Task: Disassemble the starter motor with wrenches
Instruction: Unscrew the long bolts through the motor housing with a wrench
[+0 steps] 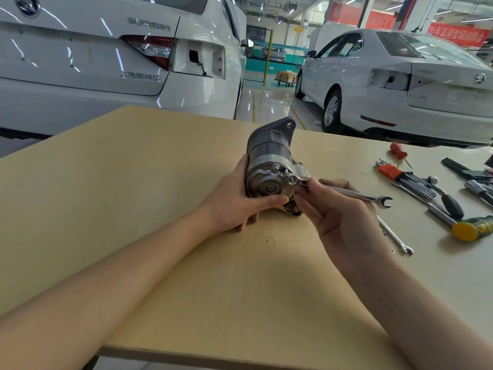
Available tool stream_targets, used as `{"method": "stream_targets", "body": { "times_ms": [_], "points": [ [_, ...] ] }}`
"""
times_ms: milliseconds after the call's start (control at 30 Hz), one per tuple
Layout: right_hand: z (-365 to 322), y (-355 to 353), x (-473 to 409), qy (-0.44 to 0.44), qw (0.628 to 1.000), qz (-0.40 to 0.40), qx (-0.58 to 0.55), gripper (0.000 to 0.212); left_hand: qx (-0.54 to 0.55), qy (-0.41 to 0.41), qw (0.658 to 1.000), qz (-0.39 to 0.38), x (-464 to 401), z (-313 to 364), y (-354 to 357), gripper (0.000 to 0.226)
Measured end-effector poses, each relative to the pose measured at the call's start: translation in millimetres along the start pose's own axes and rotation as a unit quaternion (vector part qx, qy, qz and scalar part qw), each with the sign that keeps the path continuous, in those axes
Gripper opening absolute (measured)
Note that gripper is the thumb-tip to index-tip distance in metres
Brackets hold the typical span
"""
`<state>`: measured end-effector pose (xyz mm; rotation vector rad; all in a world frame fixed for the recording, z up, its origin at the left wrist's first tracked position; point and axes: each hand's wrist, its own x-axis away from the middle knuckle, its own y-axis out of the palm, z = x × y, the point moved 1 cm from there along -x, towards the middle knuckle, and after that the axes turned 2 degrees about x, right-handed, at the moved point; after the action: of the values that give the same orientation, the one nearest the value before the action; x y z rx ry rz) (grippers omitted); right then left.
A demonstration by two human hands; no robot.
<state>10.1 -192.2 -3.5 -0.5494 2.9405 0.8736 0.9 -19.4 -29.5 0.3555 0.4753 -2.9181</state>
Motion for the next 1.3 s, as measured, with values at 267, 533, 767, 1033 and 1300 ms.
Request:
{"method": "stream_targets", "body": {
  "times_ms": [267,533,767,1033,1300],
  "points": [
    [2,-2,-3,-0.017,1.0,-0.016,0.005,0.014,0.013,0.003,1.0,-0.003,-2,-1,0,0.075],
    [-21,22,-9,-0.322,0.829,-0.041,0.455,0.02,0.025,-0.001,1.0,0.002,-2,-3,0,0.089],
    [-18,38,-15,-0.471,0.533,-0.279,0.645,0.023,-0.012,0.01,1.0,-0.002,0,-2,-1,0.04],
    [-12,-22,-2,-0.089,0.942,0.008,0.322,0.021,-0.234,0.085,0.962,0.115,1,7,-10,0.106],
    [-15,-62,-11,0.075,0.831,0.04,0.549,0.034,-0.207,0.213,0.951,0.087,4,14,-8,0.083]
  ]
}}
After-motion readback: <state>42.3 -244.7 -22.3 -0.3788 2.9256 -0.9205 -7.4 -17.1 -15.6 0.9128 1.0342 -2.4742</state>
